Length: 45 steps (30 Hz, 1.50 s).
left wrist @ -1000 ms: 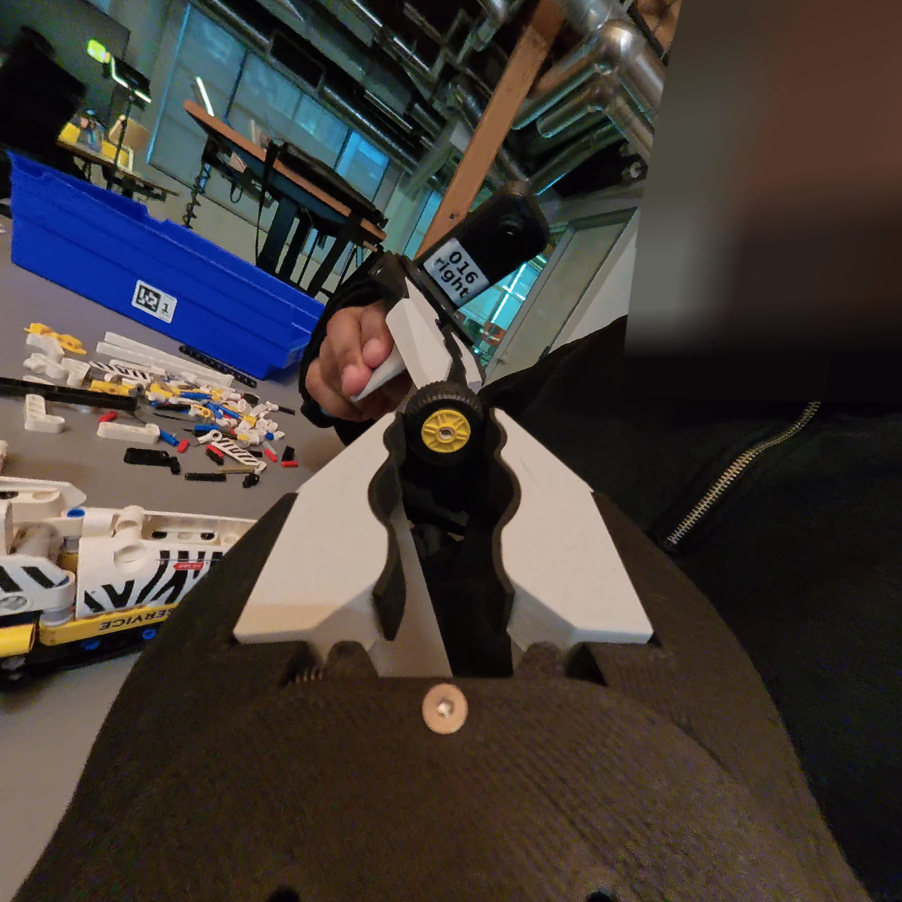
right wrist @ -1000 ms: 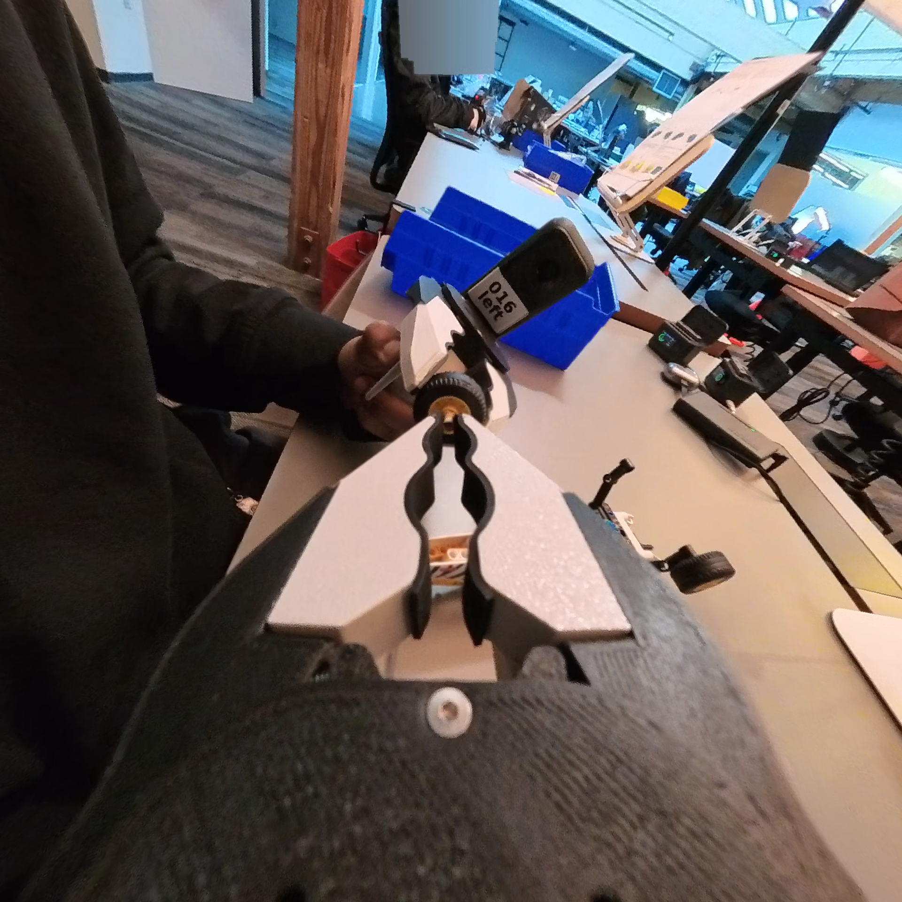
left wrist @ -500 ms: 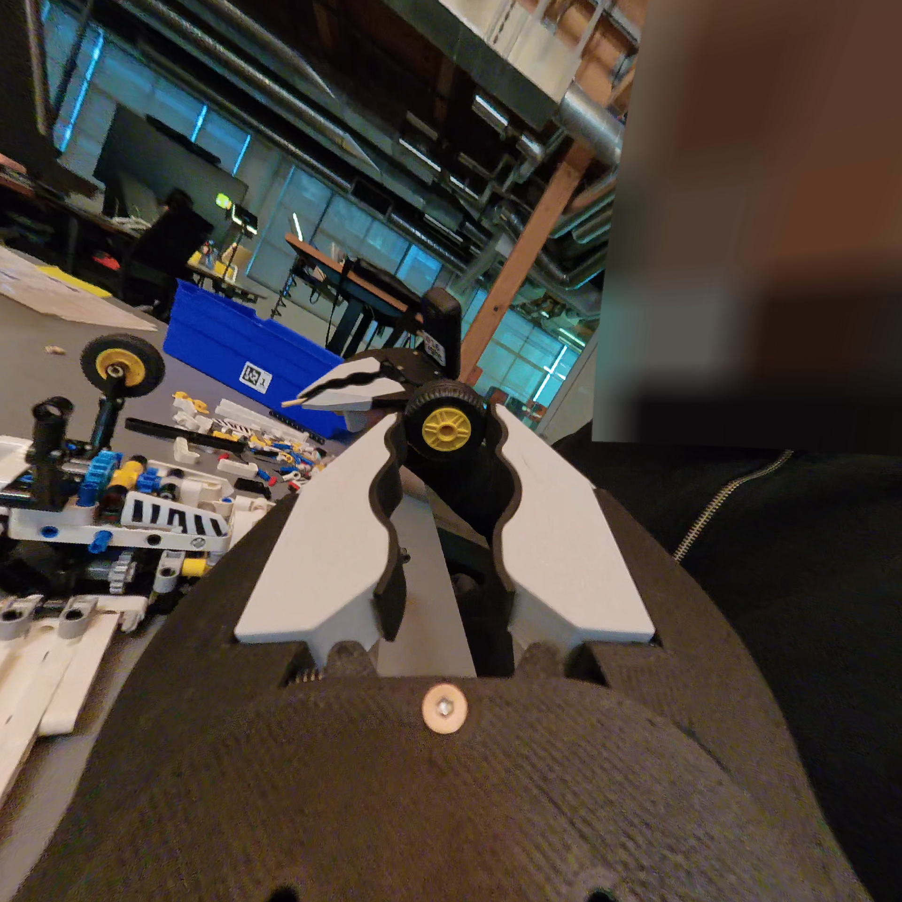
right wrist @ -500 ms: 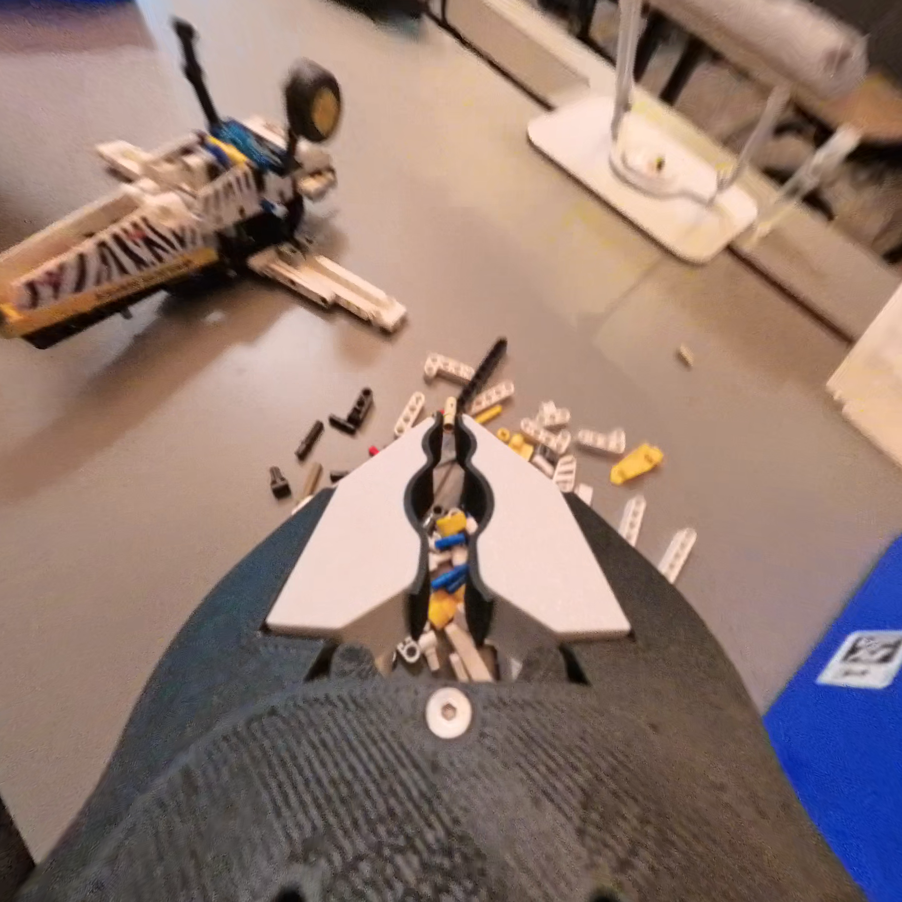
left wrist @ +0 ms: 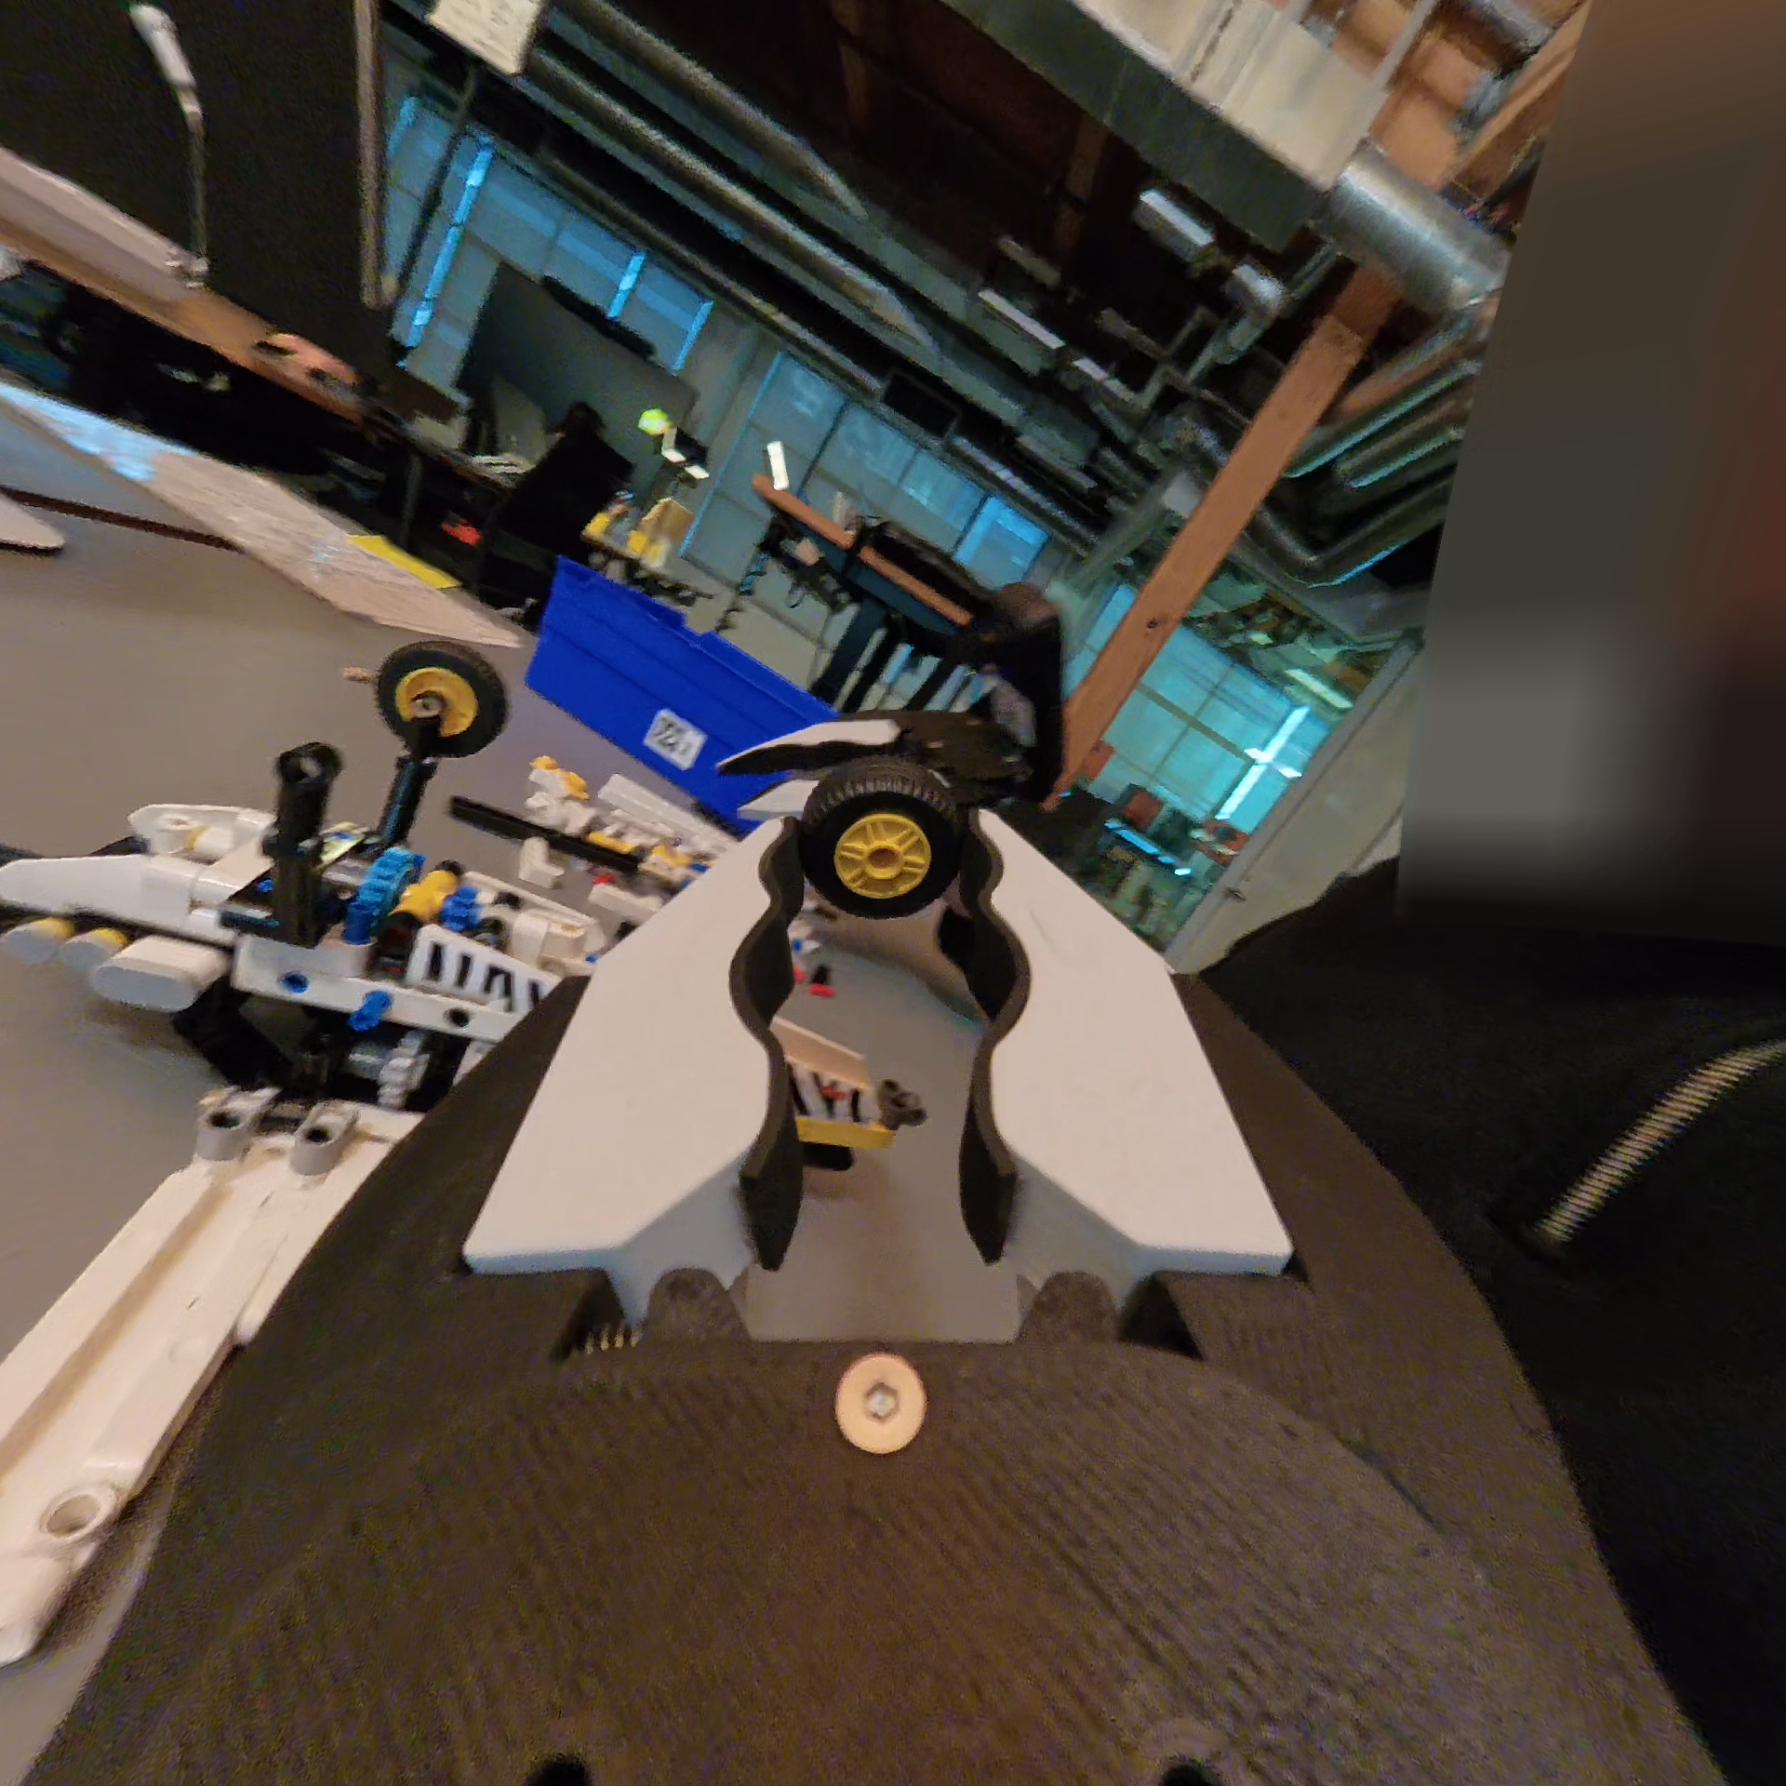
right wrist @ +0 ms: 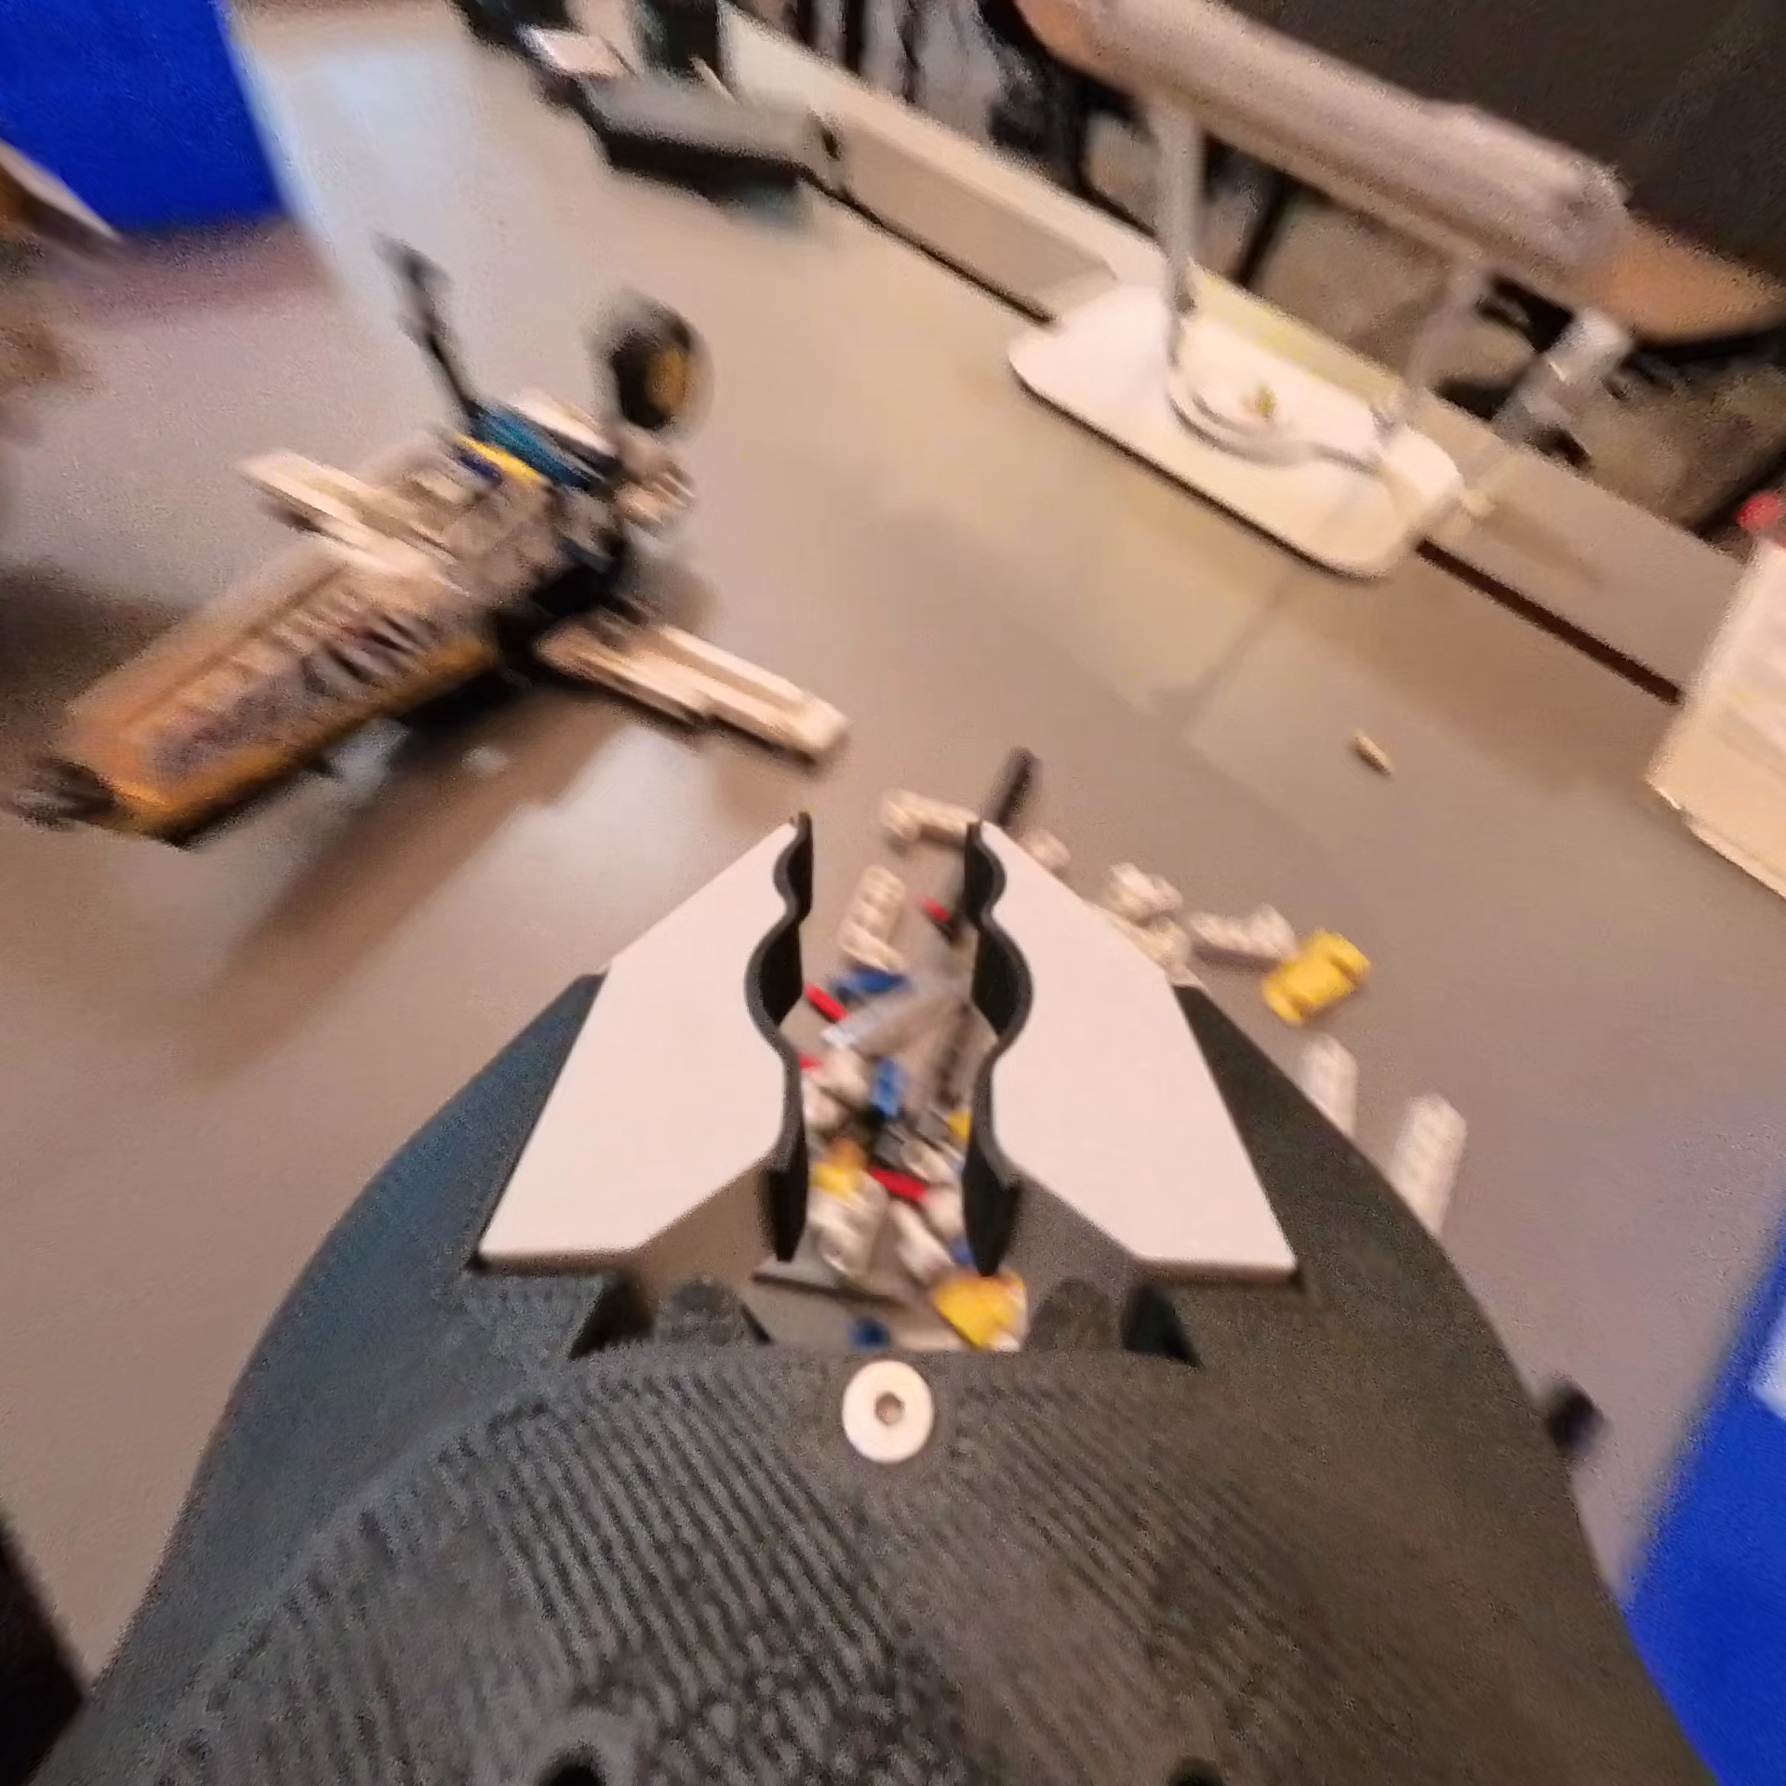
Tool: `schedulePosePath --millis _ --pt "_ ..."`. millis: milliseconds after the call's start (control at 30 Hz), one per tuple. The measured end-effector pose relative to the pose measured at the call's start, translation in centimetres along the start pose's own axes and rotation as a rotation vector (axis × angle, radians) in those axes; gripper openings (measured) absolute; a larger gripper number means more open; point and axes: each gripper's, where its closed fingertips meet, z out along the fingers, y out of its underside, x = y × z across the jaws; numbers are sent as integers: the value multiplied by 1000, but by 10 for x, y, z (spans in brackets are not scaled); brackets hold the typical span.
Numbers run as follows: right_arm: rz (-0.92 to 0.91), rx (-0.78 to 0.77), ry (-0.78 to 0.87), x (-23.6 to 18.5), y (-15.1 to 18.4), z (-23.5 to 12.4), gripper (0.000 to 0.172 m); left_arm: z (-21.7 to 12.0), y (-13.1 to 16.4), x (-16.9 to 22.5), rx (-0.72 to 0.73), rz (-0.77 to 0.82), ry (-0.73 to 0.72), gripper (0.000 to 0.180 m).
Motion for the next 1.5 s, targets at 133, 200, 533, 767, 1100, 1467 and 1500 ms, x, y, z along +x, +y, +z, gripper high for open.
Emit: schedulePosePath --millis 133,200,533,767,1100,1467,1500 --pt "0 196 -233 -82 -50 6 29 8 25 -34 -179 182 -306 28" --pt "-11 225 -308 -113 -63 18 29 9 34 -44 -274 332 -440 28" --pt "260 212 -613 -165 -92 45 46 10 28 -35 -299 663 -587 28" --pt "347 140 -726 -170 -86 44 16 22 36 -24 -336 882 -607 28" --pt "428 288 -864 -170 -106 16 15 30 21 14 -63 62 -47 32" --pt "424 359 -889 -164 -109 6 17 29 24 24 -62 -29 80 9" --pt "416 357 -883 -162 -108 5 20 28 23 25 -56 -30 86 9"
